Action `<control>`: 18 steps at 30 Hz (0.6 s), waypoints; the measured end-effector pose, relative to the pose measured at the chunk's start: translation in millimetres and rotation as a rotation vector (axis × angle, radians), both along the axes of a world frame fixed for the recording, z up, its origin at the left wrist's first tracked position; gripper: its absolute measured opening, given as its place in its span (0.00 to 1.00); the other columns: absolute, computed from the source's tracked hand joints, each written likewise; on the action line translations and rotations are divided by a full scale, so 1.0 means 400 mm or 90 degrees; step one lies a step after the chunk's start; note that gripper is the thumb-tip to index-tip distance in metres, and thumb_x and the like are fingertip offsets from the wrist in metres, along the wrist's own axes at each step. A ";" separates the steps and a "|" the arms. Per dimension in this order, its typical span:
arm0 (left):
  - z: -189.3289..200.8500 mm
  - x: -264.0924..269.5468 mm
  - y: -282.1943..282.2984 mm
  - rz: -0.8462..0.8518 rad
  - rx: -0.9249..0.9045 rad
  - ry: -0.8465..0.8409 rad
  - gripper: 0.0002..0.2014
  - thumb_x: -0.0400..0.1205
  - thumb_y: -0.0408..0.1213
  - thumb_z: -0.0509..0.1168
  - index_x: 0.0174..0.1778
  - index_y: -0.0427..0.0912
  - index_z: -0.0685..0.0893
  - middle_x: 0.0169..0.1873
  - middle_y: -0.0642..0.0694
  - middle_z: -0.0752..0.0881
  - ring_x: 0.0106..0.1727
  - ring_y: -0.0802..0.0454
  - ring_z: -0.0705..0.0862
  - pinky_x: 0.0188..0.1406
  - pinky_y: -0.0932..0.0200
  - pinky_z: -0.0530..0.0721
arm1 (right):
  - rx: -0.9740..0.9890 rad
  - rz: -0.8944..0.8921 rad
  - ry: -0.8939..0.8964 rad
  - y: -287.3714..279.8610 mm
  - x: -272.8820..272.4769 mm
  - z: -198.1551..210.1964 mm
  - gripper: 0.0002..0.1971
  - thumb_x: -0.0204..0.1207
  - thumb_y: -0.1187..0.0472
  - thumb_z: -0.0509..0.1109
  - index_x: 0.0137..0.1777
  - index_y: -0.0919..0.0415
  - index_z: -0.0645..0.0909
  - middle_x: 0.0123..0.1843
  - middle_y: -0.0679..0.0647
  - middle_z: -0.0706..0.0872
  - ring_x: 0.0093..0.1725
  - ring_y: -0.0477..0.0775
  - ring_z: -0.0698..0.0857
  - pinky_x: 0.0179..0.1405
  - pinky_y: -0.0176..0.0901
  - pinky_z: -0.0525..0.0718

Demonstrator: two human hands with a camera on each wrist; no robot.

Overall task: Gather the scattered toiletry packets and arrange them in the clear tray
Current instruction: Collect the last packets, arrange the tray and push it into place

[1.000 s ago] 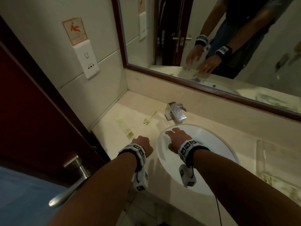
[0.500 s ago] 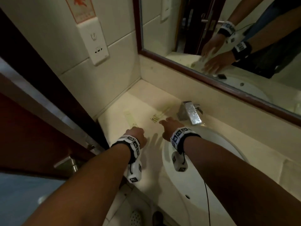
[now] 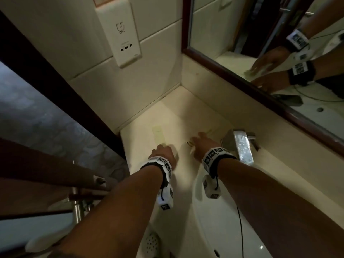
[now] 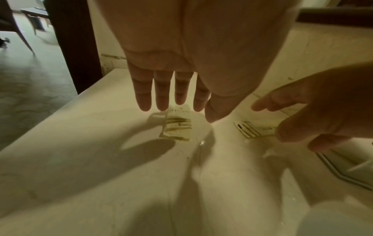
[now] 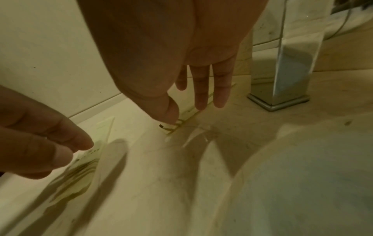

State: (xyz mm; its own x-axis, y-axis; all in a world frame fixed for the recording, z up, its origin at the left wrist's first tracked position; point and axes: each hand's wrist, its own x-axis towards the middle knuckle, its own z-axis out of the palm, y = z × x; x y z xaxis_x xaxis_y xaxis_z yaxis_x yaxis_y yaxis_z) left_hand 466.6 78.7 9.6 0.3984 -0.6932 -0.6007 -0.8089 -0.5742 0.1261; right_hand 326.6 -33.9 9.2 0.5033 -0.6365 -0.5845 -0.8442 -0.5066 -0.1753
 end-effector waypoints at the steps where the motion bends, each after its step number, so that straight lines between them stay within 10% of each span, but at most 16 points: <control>1: -0.004 0.003 -0.010 0.018 -0.001 0.004 0.20 0.82 0.42 0.62 0.70 0.44 0.76 0.66 0.36 0.74 0.65 0.33 0.78 0.63 0.44 0.80 | 0.001 -0.003 -0.001 -0.015 0.007 -0.007 0.35 0.77 0.59 0.70 0.83 0.46 0.63 0.89 0.54 0.48 0.78 0.68 0.73 0.73 0.62 0.77; 8: -0.032 -0.002 -0.054 0.096 -0.022 0.018 0.20 0.86 0.37 0.53 0.75 0.43 0.70 0.72 0.38 0.68 0.71 0.33 0.73 0.71 0.40 0.74 | 0.009 -0.007 0.008 -0.095 0.032 -0.047 0.33 0.81 0.62 0.60 0.85 0.47 0.57 0.89 0.56 0.44 0.78 0.70 0.72 0.73 0.63 0.75; 18: -0.031 -0.003 -0.096 0.167 -0.003 -0.017 0.15 0.83 0.36 0.55 0.65 0.44 0.76 0.66 0.40 0.71 0.65 0.37 0.73 0.63 0.44 0.75 | -0.075 0.024 -0.005 -0.089 0.036 -0.098 0.18 0.82 0.61 0.60 0.71 0.57 0.71 0.76 0.62 0.67 0.66 0.67 0.80 0.61 0.63 0.83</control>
